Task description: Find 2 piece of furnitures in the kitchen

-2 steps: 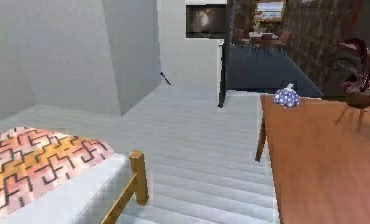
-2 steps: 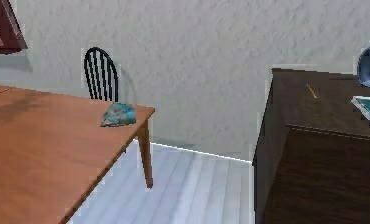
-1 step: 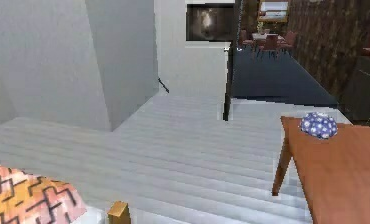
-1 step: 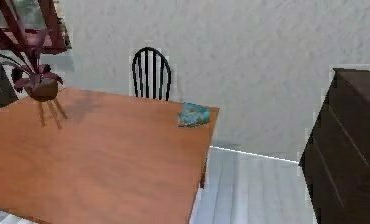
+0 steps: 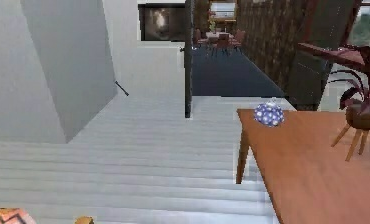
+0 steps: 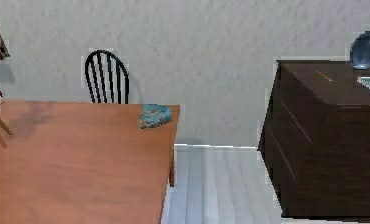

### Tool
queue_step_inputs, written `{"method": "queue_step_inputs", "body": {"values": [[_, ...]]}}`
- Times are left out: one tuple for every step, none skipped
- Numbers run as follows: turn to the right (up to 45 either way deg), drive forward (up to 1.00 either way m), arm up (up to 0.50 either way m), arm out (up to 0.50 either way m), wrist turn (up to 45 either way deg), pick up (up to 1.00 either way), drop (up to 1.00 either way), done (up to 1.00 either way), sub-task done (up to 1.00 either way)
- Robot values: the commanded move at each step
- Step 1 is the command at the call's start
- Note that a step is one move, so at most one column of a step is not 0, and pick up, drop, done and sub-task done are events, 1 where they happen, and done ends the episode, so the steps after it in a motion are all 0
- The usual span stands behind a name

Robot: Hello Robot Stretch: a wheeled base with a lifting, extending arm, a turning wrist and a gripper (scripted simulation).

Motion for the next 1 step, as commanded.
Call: {"method": "queue_step_inputs", "body": {"values": [[0.0, 1.0, 0.0, 0.0, 0.0, 0.0, 0.0, 0.0, 0.0]]}}
